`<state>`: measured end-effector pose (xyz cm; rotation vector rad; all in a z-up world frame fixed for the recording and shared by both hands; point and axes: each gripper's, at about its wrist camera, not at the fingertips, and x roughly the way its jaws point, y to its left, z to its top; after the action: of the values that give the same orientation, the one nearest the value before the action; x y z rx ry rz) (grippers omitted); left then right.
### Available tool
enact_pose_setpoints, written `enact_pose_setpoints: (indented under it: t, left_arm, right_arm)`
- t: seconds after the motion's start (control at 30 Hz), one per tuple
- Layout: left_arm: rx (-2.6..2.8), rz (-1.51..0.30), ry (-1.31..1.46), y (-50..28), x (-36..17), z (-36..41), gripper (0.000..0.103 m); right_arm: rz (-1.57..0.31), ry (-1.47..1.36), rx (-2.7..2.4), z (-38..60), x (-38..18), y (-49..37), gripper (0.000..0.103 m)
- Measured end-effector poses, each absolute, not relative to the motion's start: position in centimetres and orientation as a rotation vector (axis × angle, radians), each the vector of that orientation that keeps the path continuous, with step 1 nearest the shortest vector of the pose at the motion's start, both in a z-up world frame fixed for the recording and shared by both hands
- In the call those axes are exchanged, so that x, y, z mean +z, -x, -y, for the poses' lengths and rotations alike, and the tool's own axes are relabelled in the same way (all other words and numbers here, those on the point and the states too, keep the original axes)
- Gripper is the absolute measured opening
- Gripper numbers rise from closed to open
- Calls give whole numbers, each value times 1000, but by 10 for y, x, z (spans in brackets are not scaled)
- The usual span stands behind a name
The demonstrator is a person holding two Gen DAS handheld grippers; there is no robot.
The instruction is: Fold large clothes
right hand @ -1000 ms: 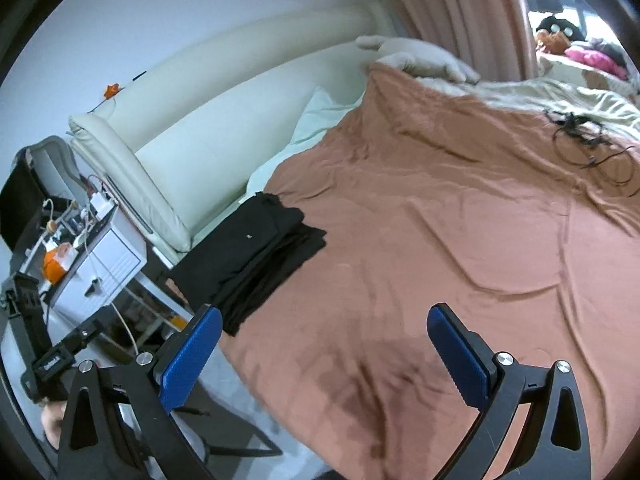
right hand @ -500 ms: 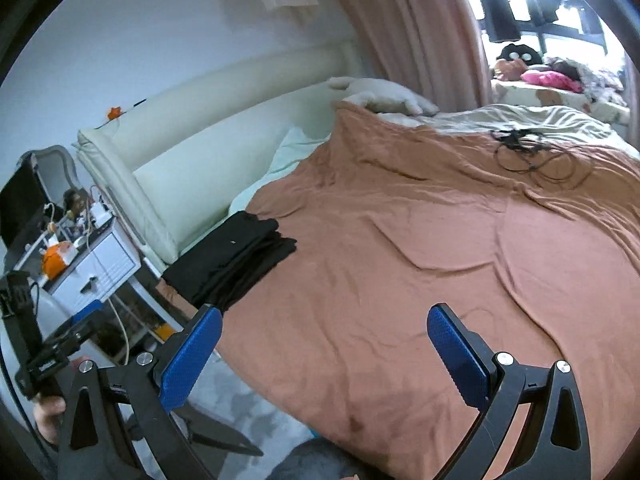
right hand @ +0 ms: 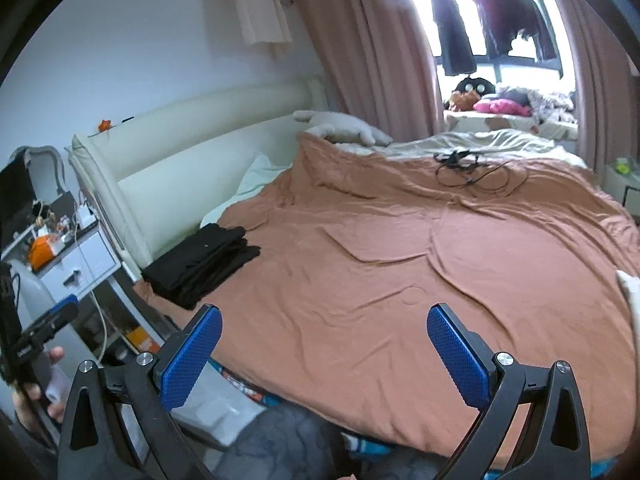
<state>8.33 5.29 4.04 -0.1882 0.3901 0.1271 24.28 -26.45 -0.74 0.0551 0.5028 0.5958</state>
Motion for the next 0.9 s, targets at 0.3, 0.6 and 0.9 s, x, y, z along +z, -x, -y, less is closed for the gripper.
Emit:
enact_pose_setpoints:
  t: [0.3,0.6,0.9]
  left_arm:
    - [108,-341,176,-49,22,-38,103]
    - [91,-338,98,-28,-2,-12,103]
    - [84,-352,123,-27,-20,-8,103]
  right_arm:
    - [-448,-9,537,291,-29,-191,103]
    - [-415,-23,511,292,-53,-160,103]
    - [-431,-61,525,286,-70,-154,103]
